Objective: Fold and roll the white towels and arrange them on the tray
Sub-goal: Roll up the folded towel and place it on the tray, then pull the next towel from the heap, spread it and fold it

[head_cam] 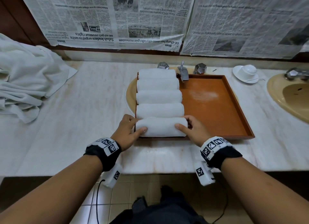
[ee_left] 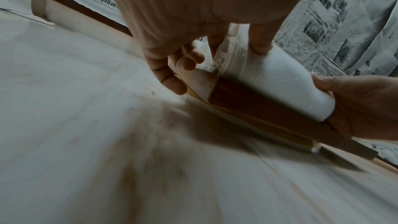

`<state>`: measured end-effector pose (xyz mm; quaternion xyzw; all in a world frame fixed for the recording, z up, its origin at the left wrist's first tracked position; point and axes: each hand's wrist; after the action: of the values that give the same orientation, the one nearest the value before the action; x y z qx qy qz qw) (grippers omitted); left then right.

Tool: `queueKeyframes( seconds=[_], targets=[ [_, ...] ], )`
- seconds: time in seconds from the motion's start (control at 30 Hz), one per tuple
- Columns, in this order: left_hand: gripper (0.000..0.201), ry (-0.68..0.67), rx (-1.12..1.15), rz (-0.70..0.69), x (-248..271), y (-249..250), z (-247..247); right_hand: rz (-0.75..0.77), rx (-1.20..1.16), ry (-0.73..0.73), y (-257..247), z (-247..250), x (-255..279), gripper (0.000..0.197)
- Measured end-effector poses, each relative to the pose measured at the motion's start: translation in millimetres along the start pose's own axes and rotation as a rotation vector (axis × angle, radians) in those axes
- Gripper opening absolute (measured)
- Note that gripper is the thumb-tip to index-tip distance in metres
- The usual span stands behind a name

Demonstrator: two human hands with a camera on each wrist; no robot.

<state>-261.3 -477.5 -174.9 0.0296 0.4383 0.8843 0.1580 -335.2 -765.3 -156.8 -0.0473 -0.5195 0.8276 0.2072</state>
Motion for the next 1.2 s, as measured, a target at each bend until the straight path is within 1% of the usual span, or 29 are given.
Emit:
queueKeyframes(
  seconds=[0.1, 0.13, 0.27, 0.37, 0.43, 0.53, 0.63, 0.67, 0.7, 0.73, 0.77, 0.83, 0.87, 0.93, 1.0, 1.07, 1.2],
  targets=[
    [0.060, -0.037, 0.006, 0.048, -3.2, 4.7, 1.3, -0.042, 0.020, -0.009, -2.0, -0.5, -3.0, 0.055],
    [0.061, -0.043, 0.002, 0.056, -4.3, 3.7, 1.0, -0.055, 0.029, -0.009, -3.5, -0.6, -4.1, 0.056],
    [0.060, -0.048, -0.009, 0.080, -6.4, -0.3, -2.3, -0.112, 0.074, 0.023, -8.4, -3.4, -9.0, 0.052],
    [0.073, -0.043, -0.027, 0.125, -5.8, 5.5, -3.0, -0.159, 0.093, 0.048, -13.6, -5.5, -13.4, 0.058],
    [0.077, -0.023, -0.035, 0.155, -5.8, 8.7, -4.7, -0.209, 0.120, 0.046, -13.6, -6.0, -18.4, 0.061],
    [0.080, -0.013, -0.061, 0.236, -7.7, 14.8, -6.9, -0.258, 0.174, -0.005, -17.2, -6.0, -25.5, 0.077],
    [0.081, -0.018, -0.078, 0.280, -10.0, 20.8, -7.0, -0.280, 0.189, -0.039, -22.4, -7.8, -28.2, 0.070],
    [0.082, -0.028, -0.092, 0.284, -11.1, 21.0, -6.3, -0.283, 0.198, -0.043, -22.3, -9.5, -29.4, 0.076],
    [0.081, -0.037, -0.115, 0.289, -11.9, 23.0, -5.1, -0.293, 0.210, -0.046, -24.9, -11.0, -27.9, 0.083],
    [0.078, -0.038, -0.144, 0.293, -12.7, 25.5, -4.0, -0.300, 0.218, -0.041, -25.5, -12.4, -27.0, 0.084],
    [0.072, -0.032, -0.175, 0.295, -13.2, 30.2, -2.6, -0.301, 0.222, -0.023, -25.8, -13.5, -25.5, 0.078],
    [0.057, 0.038, -0.206, 0.277, -11.3, 41.1, -4.0, -0.304, 0.225, 0.013, -27.1, -14.9, -21.0, 0.066],
    [0.057, 0.081, -0.193, 0.268, -8.5, 46.5, -5.8, -0.299, 0.225, 0.021, -26.6, -15.4, -20.0, 0.067],
    [0.068, 0.146, -0.125, 0.294, -3.4, 52.6, -10.1, -0.282, 0.217, 0.037, -27.5, -17.2, -16.9, 0.074],
    [0.077, 0.179, -0.052, 0.353, -2.6, 52.7, -14.0, -0.279, 0.194, 0.049, -27.1, -19.0, -15.9, 0.080],
    [0.085, 0.162, -0.005, 0.423, -5.2, 50.7, -16.0, -0.276, 0.191, 0.039, -27.4, -19.3, -15.7, 0.080],
    [0.107, 0.102, 0.016, 0.496, -10.5, 47.0, -15.6, -0.283, 0.211, 0.000, -31.6, -20.3, -16.6, 0.079]
  ],
)
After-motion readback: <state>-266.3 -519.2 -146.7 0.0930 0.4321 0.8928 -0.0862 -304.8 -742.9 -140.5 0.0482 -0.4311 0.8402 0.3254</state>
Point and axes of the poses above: each hand's wrist, its own x-axis away from the middle knuckle, its own z-axis out of the back of the hand, y = z × x, and after that the axes turned 13 degrees about y, right-handed
